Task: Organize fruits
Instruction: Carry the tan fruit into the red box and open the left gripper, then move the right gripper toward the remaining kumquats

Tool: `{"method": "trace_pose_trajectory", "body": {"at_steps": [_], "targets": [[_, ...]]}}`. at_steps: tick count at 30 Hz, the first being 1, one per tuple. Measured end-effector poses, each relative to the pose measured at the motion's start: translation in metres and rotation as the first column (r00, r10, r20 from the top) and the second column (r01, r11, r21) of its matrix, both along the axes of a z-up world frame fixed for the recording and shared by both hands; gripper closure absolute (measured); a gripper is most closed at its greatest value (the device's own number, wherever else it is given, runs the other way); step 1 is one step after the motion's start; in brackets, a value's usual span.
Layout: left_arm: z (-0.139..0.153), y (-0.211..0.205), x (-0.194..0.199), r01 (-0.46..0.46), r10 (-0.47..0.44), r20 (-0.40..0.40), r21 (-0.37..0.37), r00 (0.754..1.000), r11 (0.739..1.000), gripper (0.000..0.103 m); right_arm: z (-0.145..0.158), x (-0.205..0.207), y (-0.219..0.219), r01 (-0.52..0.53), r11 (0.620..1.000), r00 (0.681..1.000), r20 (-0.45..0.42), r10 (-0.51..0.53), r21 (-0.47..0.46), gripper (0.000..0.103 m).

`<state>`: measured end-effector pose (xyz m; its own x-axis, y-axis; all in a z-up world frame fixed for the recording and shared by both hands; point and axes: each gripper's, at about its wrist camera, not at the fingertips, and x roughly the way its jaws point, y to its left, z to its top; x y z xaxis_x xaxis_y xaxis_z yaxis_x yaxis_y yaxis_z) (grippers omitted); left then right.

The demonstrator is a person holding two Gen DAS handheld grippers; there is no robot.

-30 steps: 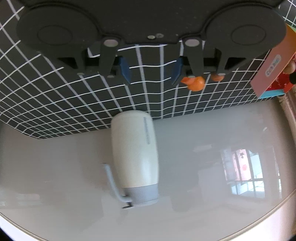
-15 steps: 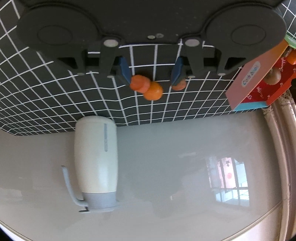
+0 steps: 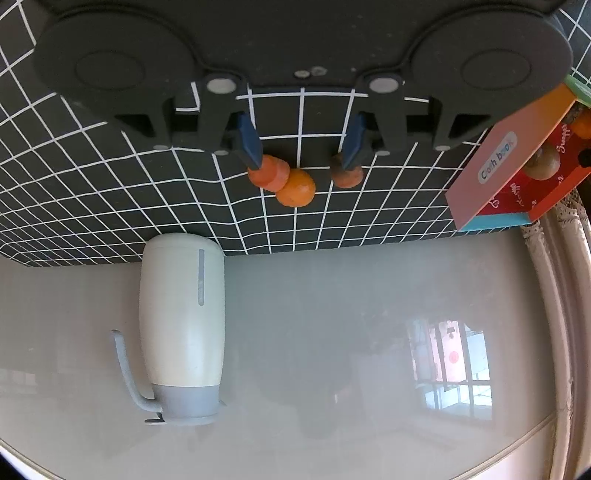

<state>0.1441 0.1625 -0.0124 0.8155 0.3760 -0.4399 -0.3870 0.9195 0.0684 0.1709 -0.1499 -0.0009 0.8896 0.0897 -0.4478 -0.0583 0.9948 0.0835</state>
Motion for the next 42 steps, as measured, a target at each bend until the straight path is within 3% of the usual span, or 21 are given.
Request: {"method": "trace_pose_trajectory", "body": {"at_steps": [1,2,3,4,11,22,27,31,37,42], "targets": [[0.003,-0.003,-0.002,0.005,-0.005,0.008,0.002,1.0,1.0,0.062,0.001,-0.001,-0.001,0.001,1.0,1.0,0.002,-0.001,0.0,0.056],[0.006,-0.006,-0.006,0.005,-0.005,0.026,0.008,1.0,1.0,0.033,0.001,-0.001,-0.002,0.001,1.0,1.0,0.003,-0.001,0.0,0.056],[0.009,-0.01,-0.009,0.0,-0.001,0.053,0.021,0.999,1.0,0.013,0.002,-0.002,-0.003,0.003,1.0,1.0,0.004,-0.003,0.0,0.056],[0.012,-0.014,-0.014,-0.005,0.002,0.085,0.037,0.996,0.999,0.01,0.002,-0.002,-0.005,0.004,1.0,1.0,0.005,-0.004,0.0,0.056],[0.024,-0.04,-0.028,0.059,-0.065,0.127,0.051,0.99,0.997,0.01,0.006,-0.008,-0.016,0.016,1.0,1.0,0.011,-0.016,-0.009,0.054],[0.028,-0.074,-0.047,0.117,-0.124,0.143,0.05,0.982,0.992,0.006,0.014,-0.019,-0.035,0.01,0.999,0.999,0.031,-0.009,-0.037,0.042],[0.026,-0.087,-0.061,0.133,-0.141,0.149,0.065,0.979,0.989,0.004,0.019,-0.025,-0.043,-0.006,0.999,0.999,0.049,0.008,-0.047,0.028],[0.023,-0.096,-0.076,0.144,-0.154,0.158,0.07,0.975,0.987,0.003,0.02,-0.026,-0.044,-0.017,0.998,0.998,0.061,0.021,-0.067,0.023],[0.025,-0.104,-0.078,0.149,-0.174,0.195,0.135,0.965,0.979,0.0,0.017,-0.024,-0.029,-0.087,0.98,0.991,0.086,0.104,-0.179,0.023],[0.025,-0.096,-0.071,0.139,-0.16,0.196,0.114,0.967,0.984,0.0,0.006,-0.01,-0.008,-0.152,0.919,0.981,0.061,0.187,-0.364,0.023]]}}
